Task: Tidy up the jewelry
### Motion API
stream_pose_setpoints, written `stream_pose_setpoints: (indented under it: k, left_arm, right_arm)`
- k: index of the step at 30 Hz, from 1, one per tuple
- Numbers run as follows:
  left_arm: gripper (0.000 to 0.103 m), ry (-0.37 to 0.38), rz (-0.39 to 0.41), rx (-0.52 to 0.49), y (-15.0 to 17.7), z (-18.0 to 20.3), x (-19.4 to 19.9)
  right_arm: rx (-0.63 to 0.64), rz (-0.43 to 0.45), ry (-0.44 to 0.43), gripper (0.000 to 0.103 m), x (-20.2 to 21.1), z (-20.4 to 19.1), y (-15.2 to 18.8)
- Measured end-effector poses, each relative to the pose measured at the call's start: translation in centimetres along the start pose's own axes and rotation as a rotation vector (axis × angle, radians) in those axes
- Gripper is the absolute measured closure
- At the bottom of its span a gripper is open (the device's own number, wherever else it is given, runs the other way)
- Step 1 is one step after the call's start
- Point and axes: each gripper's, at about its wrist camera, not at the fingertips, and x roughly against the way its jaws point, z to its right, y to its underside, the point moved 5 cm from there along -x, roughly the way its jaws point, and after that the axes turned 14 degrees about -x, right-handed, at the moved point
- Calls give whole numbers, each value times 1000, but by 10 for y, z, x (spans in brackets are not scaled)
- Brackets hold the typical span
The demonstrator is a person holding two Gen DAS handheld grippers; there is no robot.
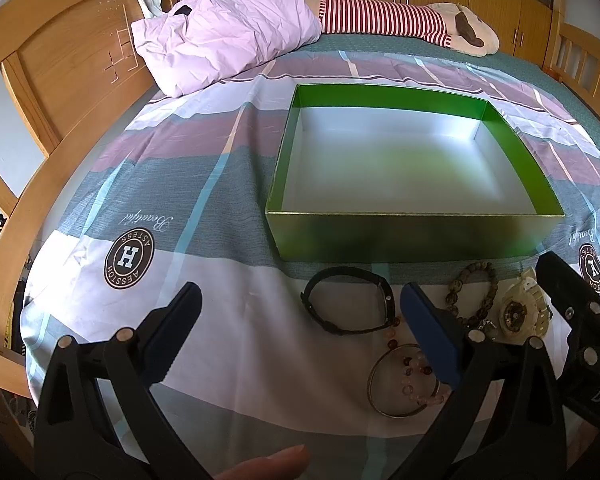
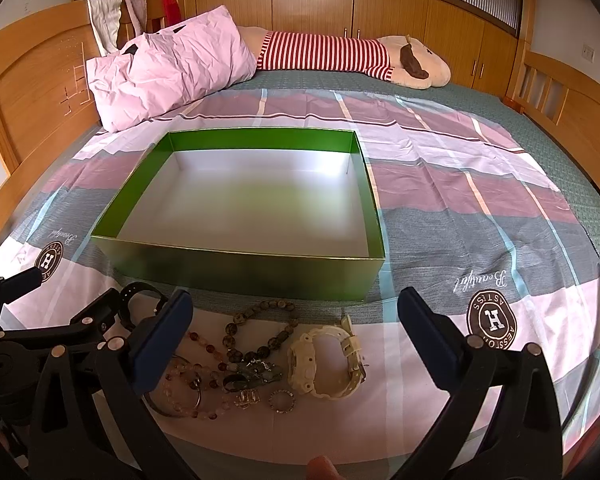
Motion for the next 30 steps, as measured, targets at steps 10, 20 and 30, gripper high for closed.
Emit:
stream_pose_setpoints:
  k: [10, 20, 30]
  left_arm:
    - [2, 0, -3, -2, 8, -11, -4]
    - [2, -5, -7, -8, 4, -3, -5]
    - [2, 4, -4, -11, 4, -2, -6]
  right_arm:
    - [0, 2, 0, 1, 0, 0, 0]
    - [-1, 3, 0, 1, 2, 1, 0]
    - [3, 8, -1, 1, 4, -2, -2]
